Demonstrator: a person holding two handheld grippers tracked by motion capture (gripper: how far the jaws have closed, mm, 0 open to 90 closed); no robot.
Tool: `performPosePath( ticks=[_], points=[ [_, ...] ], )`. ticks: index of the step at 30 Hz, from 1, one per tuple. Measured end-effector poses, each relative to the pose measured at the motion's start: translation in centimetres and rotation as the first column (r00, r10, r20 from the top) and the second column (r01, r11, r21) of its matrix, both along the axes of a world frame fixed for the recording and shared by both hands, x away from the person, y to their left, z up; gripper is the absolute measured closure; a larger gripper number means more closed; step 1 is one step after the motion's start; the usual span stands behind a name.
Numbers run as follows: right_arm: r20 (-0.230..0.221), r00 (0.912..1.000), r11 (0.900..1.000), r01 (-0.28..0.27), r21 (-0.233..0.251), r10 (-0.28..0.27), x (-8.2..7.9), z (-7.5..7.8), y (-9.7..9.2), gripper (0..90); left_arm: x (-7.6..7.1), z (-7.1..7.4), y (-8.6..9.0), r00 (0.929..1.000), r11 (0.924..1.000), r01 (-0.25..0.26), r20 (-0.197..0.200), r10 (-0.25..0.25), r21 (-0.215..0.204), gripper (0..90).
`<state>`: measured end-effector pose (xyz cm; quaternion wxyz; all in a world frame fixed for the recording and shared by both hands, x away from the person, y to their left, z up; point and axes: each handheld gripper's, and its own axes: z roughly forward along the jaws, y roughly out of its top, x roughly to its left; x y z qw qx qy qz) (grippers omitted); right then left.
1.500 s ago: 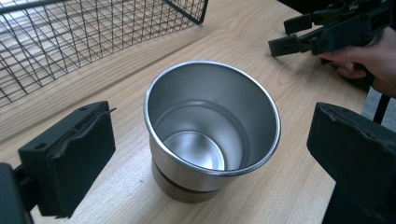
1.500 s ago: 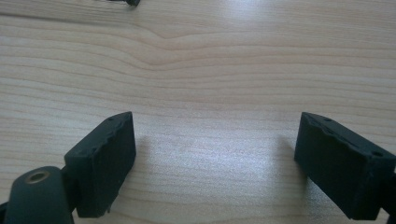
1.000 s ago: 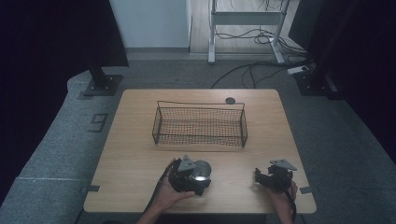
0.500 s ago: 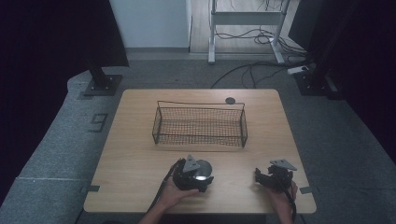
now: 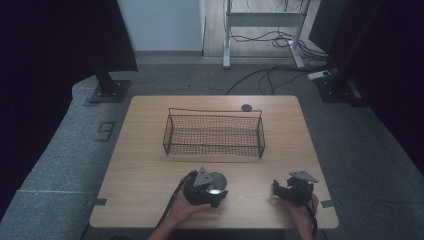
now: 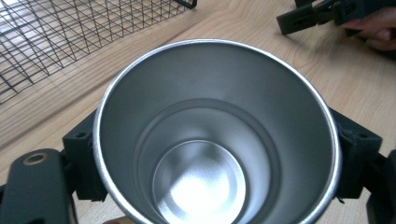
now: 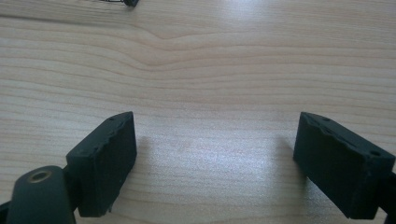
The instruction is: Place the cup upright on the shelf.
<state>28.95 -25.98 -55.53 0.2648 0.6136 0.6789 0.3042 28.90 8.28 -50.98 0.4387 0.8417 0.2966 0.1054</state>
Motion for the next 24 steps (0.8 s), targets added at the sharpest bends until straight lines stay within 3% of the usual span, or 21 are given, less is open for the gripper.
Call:
performPosePath(
  ticks=[7,14,24],
  points=[
    [0.001,1.0000,1.0000,-0.001,-0.001,0.001,0.1,0.0,0.0,13.0,0.1,1.3,1.6,0.9997,0.9979,-0.023,0.009,0.024,-0.061,15.4],
    [0.001,1.0000,1.0000,-0.003,-0.001,0.003,0.1,0.0,0.0,13.0,0.5,1.9,3.0,0.9989,0.9945,-0.046,0.001,0.046,-0.094,15.5],
    [0.001,1.0000,1.0000,-0.003,-0.001,0.003,0.2,0.0,0.0,13.0,0.8,2.5,4.5,0.9968,0.9909,-0.078,0.008,0.079,-0.110,15.6]
  ],
)
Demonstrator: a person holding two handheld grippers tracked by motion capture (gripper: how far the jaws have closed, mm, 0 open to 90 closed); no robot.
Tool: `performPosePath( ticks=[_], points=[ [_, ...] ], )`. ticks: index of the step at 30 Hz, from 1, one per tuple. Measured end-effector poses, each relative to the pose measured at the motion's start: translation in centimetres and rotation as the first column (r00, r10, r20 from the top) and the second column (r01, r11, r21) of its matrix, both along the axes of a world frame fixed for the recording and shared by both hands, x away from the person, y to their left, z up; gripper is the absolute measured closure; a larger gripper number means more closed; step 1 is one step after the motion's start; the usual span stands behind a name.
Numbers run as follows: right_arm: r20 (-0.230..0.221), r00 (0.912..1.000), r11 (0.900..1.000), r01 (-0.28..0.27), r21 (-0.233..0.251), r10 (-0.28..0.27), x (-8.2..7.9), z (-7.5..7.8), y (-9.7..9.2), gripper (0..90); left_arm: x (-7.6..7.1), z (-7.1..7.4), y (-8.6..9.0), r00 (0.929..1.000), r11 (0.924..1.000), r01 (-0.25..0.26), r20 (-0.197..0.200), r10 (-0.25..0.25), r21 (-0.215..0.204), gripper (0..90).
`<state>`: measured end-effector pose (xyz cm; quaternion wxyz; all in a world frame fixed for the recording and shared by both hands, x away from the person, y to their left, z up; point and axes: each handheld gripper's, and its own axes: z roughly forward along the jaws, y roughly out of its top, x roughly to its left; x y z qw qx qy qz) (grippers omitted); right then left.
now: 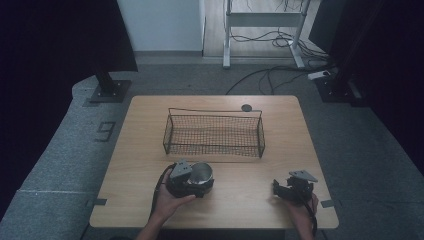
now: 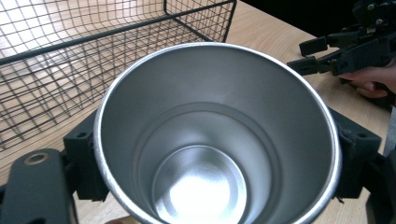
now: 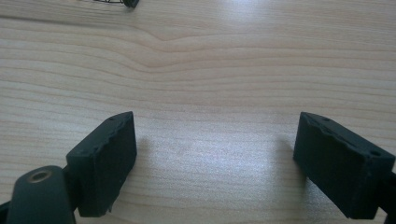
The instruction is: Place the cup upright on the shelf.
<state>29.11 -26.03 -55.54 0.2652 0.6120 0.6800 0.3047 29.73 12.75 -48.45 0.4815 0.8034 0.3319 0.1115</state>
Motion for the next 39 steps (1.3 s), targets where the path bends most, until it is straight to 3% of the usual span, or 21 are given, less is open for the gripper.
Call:
performPosePath(
  ticks=[11,25,39],
  points=[
    [0.000,1.0000,1.0000,0.000,0.000,0.000,0.0,0.0,0.0,13.0,0.2,0.2,0.8,0.9999,0.9999,-0.011,-0.001,0.011,-0.008,15.6],
    [0.000,1.0000,1.0000,0.000,0.000,0.000,0.0,0.0,0.0,13.1,0.7,0.7,0.5,1.0000,1.0000,-0.004,0.001,0.004,-0.008,15.7],
    [-0.001,1.0000,1.0000,0.000,0.001,0.000,0.0,0.0,0.0,13.1,2.1,1.9,0.4,0.9999,0.9996,-0.004,-0.013,0.004,-0.027,15.8]
  ],
)
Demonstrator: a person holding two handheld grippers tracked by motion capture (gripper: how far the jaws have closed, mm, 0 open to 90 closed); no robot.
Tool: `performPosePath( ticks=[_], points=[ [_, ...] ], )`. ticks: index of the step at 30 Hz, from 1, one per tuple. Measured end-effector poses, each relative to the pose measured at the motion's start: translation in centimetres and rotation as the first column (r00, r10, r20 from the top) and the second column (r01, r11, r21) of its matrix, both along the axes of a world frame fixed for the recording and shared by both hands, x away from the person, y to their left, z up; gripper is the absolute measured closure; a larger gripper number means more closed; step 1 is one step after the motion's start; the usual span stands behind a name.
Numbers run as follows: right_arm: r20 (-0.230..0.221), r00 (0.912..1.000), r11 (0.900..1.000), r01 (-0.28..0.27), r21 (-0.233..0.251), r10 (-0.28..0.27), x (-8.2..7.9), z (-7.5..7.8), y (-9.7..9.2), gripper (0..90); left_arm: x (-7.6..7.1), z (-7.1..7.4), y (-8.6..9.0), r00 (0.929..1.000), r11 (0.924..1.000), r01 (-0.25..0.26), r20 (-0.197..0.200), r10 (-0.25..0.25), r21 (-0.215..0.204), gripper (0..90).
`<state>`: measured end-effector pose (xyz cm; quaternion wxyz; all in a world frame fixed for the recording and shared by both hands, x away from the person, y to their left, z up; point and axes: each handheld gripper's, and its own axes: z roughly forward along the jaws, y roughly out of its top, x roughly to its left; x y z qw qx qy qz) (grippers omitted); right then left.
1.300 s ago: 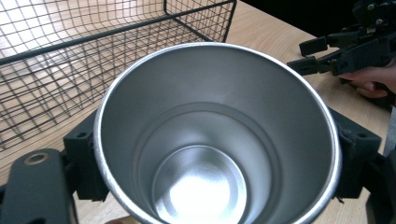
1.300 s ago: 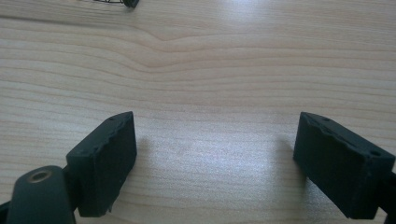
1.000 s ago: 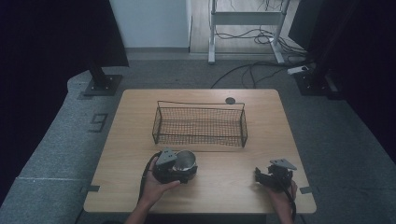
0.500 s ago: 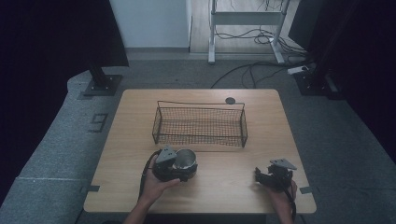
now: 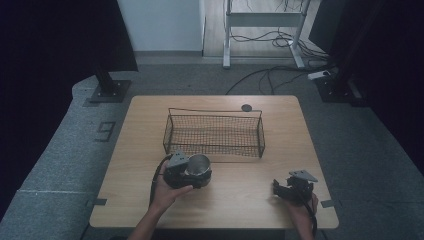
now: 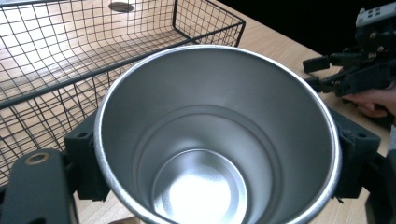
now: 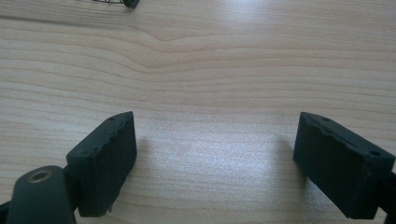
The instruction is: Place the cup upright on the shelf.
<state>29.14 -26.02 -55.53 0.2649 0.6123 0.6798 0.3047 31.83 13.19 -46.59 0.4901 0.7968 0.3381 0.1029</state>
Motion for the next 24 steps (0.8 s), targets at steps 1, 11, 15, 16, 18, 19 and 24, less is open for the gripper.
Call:
performPosePath(
  ticks=[1,11,15,16,18,19,24],
  points=[
    [0.000,1.0000,1.0000,0.000,-0.001,0.000,0.0,0.0,0.0,13.1,0.0,0.0,0.0,1.0000,1.0000,0.000,0.000,0.000,0.000,15.8],
    [0.001,1.0000,1.0000,0.000,-0.001,0.000,0.0,0.0,0.0,13.2,0.6,1.1,-1.0,0.9997,0.9998,0.016,0.017,-0.016,0.013,15.8],
    [0.001,1.0000,1.0000,0.000,-0.001,0.000,0.0,0.0,0.0,13.2,0.8,1.4,-0.9,0.9996,1.0000,0.005,0.026,-0.005,0.009,15.8],
    [0.001,1.0000,1.0000,0.000,-0.001,0.000,0.0,0.0,0.0,13.2,0.8,1.4,-0.9,0.9996,1.0000,0.002,0.029,-0.002,0.008,15.8],
    [0.001,1.0000,1.0000,0.000,-0.001,0.000,0.0,0.0,0.0,13.2,0.9,1.5,-0.8,0.9995,1.0000,0.002,0.030,-0.002,0.008,15.8],
    [0.001,1.0000,1.0000,0.000,-0.001,0.000,0.0,0.0,0.0,13.2,1.0,1.6,-0.9,0.9995,0.9999,0.001,0.031,-0.001,0.011,15.8],
    [0.001,1.0000,1.0000,0.000,-0.001,0.000,0.0,0.0,0.0,13.2,1.3,1.9,-0.9,0.9994,0.9999,-0.004,0.035,0.003,0.014,15.8]
  ],
)
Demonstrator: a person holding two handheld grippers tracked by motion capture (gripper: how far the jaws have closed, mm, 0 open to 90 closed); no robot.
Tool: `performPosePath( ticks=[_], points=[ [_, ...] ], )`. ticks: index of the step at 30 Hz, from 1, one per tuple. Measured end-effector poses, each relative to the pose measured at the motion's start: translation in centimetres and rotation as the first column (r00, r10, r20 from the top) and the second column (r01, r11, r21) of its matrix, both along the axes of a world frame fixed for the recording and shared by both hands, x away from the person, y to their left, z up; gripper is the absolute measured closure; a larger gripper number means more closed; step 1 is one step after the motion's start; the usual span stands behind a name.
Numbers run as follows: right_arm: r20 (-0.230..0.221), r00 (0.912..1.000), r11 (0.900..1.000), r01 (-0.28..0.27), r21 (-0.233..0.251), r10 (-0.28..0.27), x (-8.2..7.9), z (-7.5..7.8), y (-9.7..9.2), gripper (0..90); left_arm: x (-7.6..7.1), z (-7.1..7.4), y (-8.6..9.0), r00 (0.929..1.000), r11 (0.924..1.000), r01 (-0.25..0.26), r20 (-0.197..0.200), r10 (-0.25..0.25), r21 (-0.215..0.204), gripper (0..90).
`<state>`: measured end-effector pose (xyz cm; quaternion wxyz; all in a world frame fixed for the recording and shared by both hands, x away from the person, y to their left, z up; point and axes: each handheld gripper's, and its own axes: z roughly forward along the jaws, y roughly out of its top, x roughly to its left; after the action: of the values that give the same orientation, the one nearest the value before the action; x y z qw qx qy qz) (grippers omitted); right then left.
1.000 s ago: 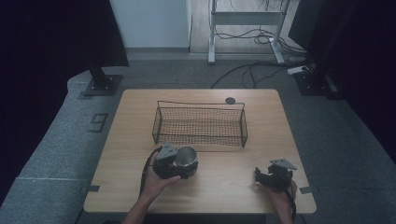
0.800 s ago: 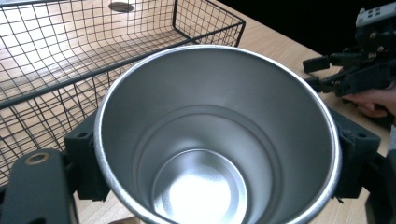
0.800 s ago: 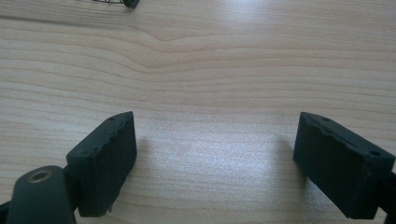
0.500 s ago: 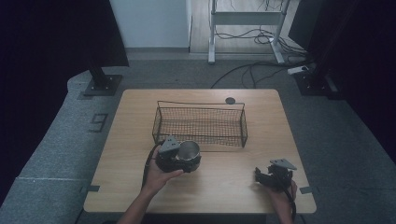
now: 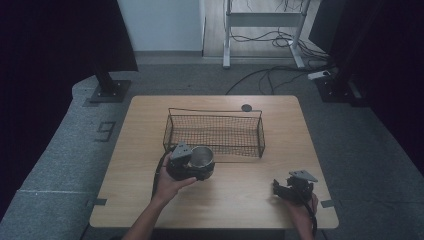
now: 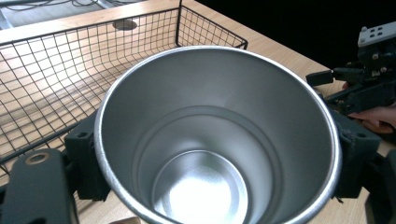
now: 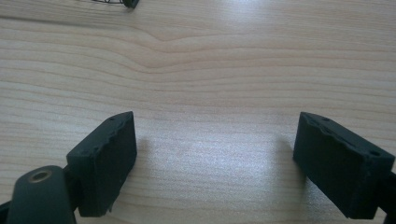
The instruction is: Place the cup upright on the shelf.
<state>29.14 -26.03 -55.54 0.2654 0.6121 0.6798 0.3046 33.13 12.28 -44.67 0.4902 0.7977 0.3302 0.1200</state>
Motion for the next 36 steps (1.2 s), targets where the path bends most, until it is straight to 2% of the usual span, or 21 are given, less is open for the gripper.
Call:
performPosePath(
  ticks=[8,24,36],
  points=[
    [0.000,1.0000,1.0000,0.000,0.000,0.000,0.0,0.0,0.0,13.2,0.5,0.8,-0.3,1.0000,0.9999,0.007,0.004,-0.007,0.015,15.8],
    [0.000,1.0000,1.0000,0.001,0.002,-0.001,0.0,0.0,0.0,13.1,1.5,1.5,-0.8,0.9999,0.9992,0.007,0.015,-0.008,0.040,15.9],
    [-0.001,1.0000,1.0000,0.000,0.000,0.000,0.0,0.0,0.0,13.2,2.4,2.1,-0.4,0.9999,0.9998,-0.009,0.008,0.009,0.019,15.9]
  ],
)
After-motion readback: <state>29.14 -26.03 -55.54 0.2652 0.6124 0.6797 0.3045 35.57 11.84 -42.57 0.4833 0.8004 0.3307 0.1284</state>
